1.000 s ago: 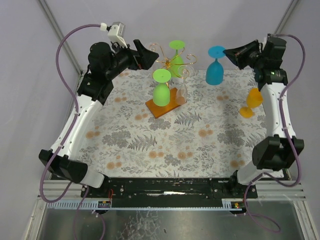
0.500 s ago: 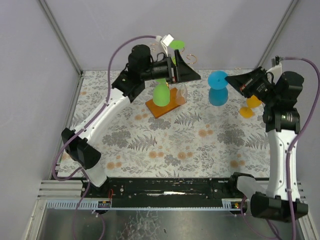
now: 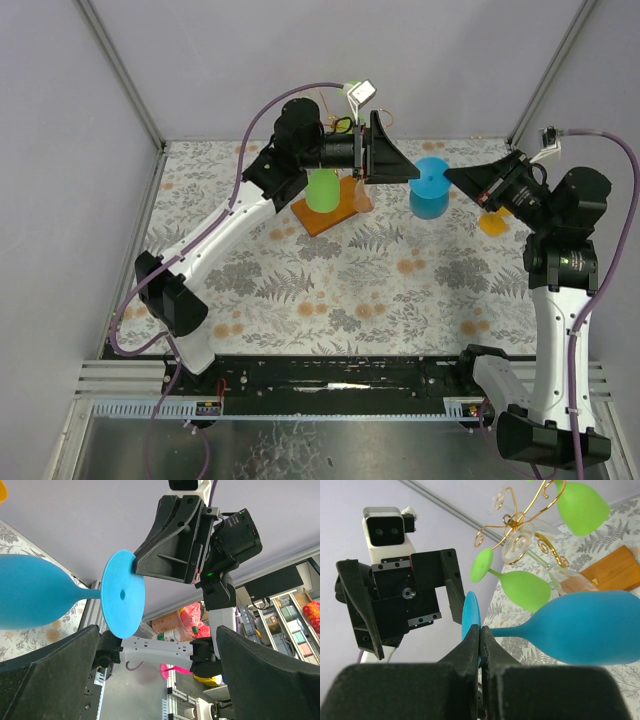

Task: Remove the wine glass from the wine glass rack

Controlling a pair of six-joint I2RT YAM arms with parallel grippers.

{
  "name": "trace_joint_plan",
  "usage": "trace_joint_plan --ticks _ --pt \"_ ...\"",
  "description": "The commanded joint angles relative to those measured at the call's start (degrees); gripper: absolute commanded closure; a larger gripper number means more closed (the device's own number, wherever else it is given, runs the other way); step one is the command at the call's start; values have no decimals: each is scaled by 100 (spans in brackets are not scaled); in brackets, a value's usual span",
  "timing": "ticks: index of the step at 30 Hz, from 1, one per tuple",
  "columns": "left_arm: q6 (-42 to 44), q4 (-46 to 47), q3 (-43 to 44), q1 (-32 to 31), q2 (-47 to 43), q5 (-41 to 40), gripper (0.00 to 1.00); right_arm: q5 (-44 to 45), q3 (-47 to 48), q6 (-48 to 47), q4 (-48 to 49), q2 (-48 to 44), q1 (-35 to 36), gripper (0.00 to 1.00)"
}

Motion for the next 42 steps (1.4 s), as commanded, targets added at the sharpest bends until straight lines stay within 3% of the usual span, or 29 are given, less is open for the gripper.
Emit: trace_joint_plan --ticks 1,9,18,22,26,28,30,31,35,38,42 --pt "-50 326 -64 -47 25 139 0 -326 -178 229 753 -170 -17 100" --pt "-92 414 -73 -105 34 122 1 -681 -453 549 1568 -225 -15 100" --pt "-411 758 -77 -237 91 240 20 -1061 -698 716 2514 -218 -13 100" --pt "-453 822 -48 -291 102 278 51 -1154 -701 618 2519 -225 -8 100" --pt "-470 809 -62 -294 102 261 95 -1247 -705 535 2481 -252 -8 100" --pt "-454 746 -58 -295 107 234 100 -1265 -628 359 2203 -276 -8 100" --pt "-485 784 -48 -296 106 270 100 -1253 -468 47 1716 -283 -7 94" --pt "-514 824 -54 -294 106 293 100 -1202 -375 -105 1480 -291 -8 86" --pt "-600 965 -23 -305 137 432 100 -505 251 -1041 101 -343 -9 37" --pt "-514 1041 73 -311 147 611 100 258 766 -1495 -583 -376 -10 22" --pt "22 732 372 -381 145 835 100 1275 1306 -1646 -1216 -174 -16 15"
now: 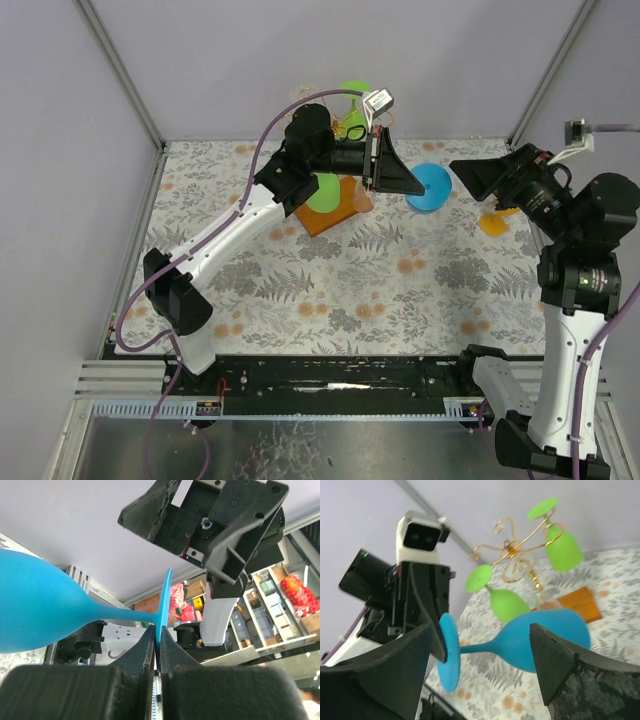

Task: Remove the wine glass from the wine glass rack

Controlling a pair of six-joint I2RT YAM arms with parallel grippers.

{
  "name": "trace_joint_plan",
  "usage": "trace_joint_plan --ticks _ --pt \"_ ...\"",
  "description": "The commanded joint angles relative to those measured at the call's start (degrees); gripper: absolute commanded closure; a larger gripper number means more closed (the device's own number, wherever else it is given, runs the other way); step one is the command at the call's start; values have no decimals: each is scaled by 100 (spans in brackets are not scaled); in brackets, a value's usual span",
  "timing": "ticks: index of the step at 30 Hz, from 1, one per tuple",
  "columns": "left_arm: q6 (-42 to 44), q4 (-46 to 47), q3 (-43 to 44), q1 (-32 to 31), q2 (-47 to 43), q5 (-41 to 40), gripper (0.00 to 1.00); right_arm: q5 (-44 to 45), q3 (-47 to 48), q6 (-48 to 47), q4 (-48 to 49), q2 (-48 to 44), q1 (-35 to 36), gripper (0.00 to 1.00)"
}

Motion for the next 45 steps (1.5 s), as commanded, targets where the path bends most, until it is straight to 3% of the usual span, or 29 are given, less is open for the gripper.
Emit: trace_joint_plan --ticks 1,4,8,13,16,22,29,33,45 --pt "691 60 521 -115 -14 473 100 1281 706 -515 -938 158 2 14" --pt "1679 -831 943 -227 31 707 100 1523 1044 -448 -1359 489 -3 14" --pt "3618 -2612 1676 -455 77 542 100 1442 1187 -273 -1490 802 3 15" --pt "5904 -3989 1799 -782 -144 -447 100 1372 1395 -207 -1723 1092 -6 15" --pt "7207 -4408 1361 -1134 -423 -1344 100 1347 1517 -295 -1957 1238 -6 14" --pt "9562 -4060 -374 -1839 -1153 -3211 100 1249 1744 -477 -2375 1451 -6 14" --pt "11380 -3333 -1832 -2359 -1578 -4372 100 929 2153 -1199 -3337 1803 -6 13" --pt "12151 -3027 -2309 -2582 -1560 -4725 100 716 2195 -1601 -3896 2005 -2 15" --pt "13337 -2708 -2642 -2895 -1084 -5032 100 272 1447 -1827 -4198 1939 60 30"
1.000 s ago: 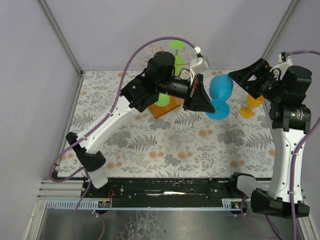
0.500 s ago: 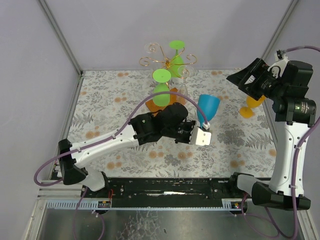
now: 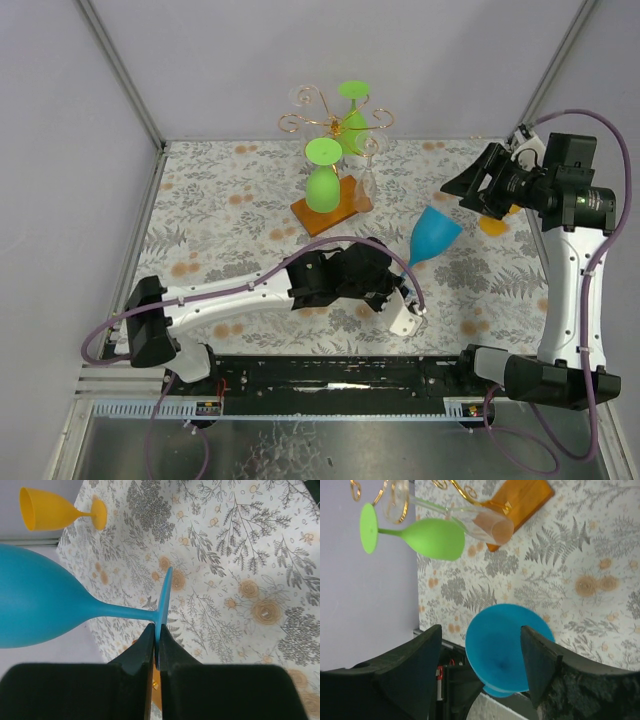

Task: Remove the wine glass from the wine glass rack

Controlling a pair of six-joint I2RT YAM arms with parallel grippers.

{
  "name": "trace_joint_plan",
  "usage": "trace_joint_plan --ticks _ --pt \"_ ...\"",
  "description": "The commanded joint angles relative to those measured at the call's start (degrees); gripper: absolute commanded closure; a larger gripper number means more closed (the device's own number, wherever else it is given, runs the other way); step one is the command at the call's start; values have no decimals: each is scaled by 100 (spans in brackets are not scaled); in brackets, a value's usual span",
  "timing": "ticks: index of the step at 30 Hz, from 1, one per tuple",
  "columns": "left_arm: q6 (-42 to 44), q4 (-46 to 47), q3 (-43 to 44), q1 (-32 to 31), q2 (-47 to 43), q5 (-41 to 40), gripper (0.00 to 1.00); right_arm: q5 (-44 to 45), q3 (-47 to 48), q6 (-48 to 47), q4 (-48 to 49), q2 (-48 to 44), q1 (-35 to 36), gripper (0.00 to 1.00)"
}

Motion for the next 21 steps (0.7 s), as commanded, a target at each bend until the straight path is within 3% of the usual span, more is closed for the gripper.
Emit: trace_joint_plan --ticks 1,19,21 --pt "682 571 -62 -63 198 -207 100 -249 -146 -304 -282 -106 80 31" --pt "1072 641 -75 -60 437 -264 100 108 -643 -849 -1068 -250 625 44" --pt "1078 646 -68 -67 442 -266 100 110 -642 -849 -1068 -232 692 49"
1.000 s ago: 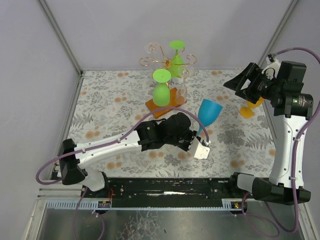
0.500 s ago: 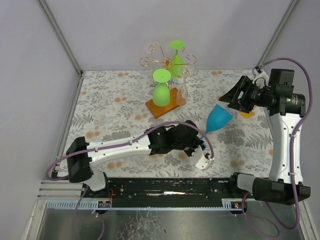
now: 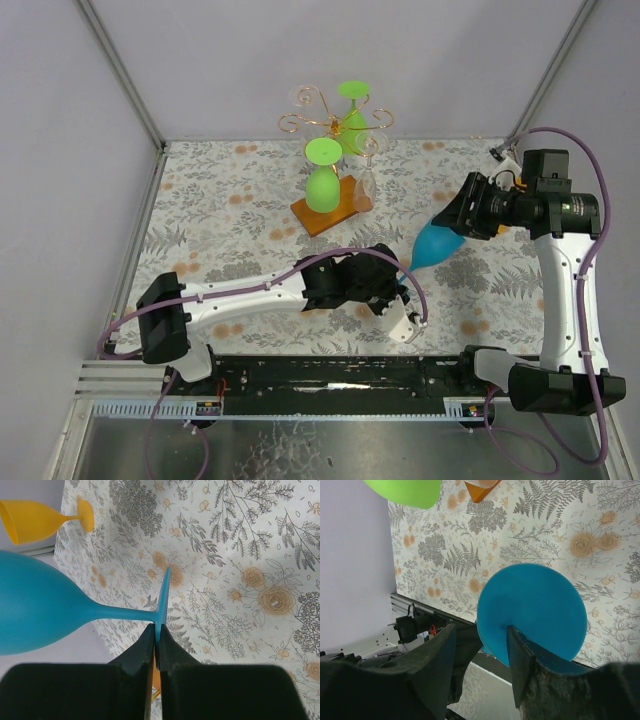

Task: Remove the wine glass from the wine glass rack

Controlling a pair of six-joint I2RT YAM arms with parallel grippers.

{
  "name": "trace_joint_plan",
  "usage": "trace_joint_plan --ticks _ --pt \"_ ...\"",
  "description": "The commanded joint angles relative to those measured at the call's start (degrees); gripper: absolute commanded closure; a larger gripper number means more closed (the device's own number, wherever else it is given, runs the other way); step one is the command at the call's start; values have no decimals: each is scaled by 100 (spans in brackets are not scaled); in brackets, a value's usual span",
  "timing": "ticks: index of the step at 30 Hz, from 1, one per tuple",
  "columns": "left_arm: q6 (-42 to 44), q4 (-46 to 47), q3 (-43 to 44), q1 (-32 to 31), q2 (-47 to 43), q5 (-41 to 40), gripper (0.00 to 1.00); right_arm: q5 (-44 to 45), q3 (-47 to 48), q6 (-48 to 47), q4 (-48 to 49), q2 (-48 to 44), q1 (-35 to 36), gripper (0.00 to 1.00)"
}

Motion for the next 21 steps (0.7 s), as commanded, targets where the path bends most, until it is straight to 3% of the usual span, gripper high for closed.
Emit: trace_joint_plan --ticks 1,3,7,13,14,15,17,18,19,21 --pt "177 514 34 -34 15 -69 100 -67 -19 -151 -264 7 234 58" --pt "177 542 51 -37 18 -98 100 -84 -1 -204 -322 59 262 77" --pt "185 606 91 -37 17 -143 100 -42 0 -327 -401 149 285 98" --pt "119 732 100 -30 11 -316 100 269 220 -406 -479 229 300 100" --pt "57 836 85 -35 9 -404 95 420 309 -406 -498 257 300 100" --pt "-13 945 68 -33 24 -498 77 596 427 -407 -516 299 300 100" --pt "-171 1087 85 -22 78 -746 31 959 683 -413 -537 378 298 100" --pt "-249 1193 90 -2 110 -834 15 1117 778 -401 -514 429 300 100" --pt "-318 1253 101 23 133 -914 3 1274 946 -385 -484 488 300 100" --pt "-417 1379 79 59 143 -1028 0 1592 1180 -335 -374 601 300 100"
